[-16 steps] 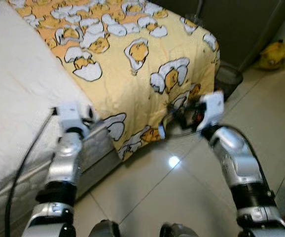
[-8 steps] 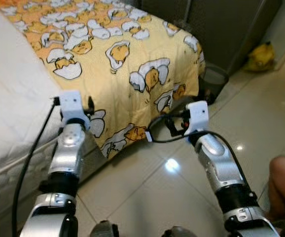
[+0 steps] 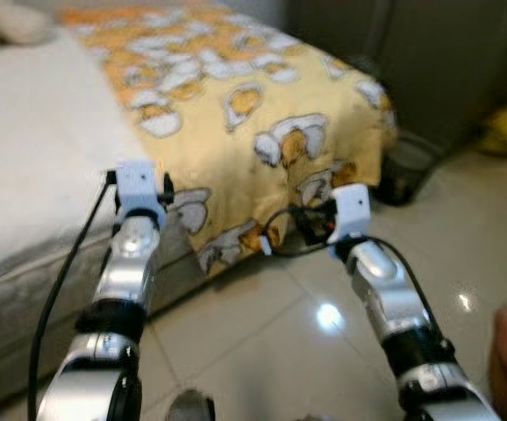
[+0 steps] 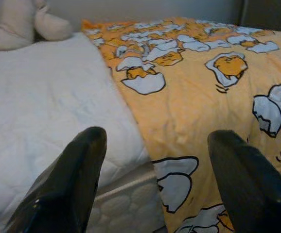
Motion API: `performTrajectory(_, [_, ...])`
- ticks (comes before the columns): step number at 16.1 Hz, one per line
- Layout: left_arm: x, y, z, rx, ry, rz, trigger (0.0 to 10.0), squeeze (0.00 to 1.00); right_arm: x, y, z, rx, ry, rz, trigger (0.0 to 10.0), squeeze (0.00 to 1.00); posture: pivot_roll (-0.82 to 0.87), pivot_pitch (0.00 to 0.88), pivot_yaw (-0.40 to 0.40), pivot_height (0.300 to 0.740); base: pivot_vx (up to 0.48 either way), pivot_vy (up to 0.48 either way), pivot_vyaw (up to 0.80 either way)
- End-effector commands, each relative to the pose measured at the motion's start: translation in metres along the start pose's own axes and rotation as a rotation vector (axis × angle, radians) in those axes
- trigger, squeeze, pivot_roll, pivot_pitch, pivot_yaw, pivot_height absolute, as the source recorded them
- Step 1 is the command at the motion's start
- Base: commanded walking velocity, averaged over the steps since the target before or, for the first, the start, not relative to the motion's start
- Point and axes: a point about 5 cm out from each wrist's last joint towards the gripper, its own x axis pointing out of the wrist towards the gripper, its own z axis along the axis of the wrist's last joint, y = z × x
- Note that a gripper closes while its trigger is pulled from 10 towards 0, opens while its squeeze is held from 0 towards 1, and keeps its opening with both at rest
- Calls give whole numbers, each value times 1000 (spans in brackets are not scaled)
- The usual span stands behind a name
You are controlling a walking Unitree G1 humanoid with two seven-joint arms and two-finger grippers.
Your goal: Clean up the room
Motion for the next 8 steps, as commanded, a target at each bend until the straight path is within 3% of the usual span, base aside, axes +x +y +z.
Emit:
performTrajectory(1, [4, 1, 5, 11, -1, 10, 10000, 0, 4, 1, 9, -3, -31, 3, 10000, 0, -67, 52, -1, 740, 330, -345, 575])
performTrajectory(3, [6, 3, 3, 27, 15, 20, 10000, 0, 5, 1, 7, -7, -23, 6, 10000, 0, -67, 52, -1, 740, 356, -315, 575])
performTrajectory(7, [6, -6, -1, 60, 25, -7, 10000, 0, 7, 3, 5, -18, -9, 10, 10000, 0, -66, 58, 0, 740, 0, 0, 536])
performTrajectory(8, [5, -7, -1, 57, 16, -15, 10000, 0, 7, 3, 4, -16, -6, 11, 10000, 0, -66, 60, -2, 740, 0, 0, 0])
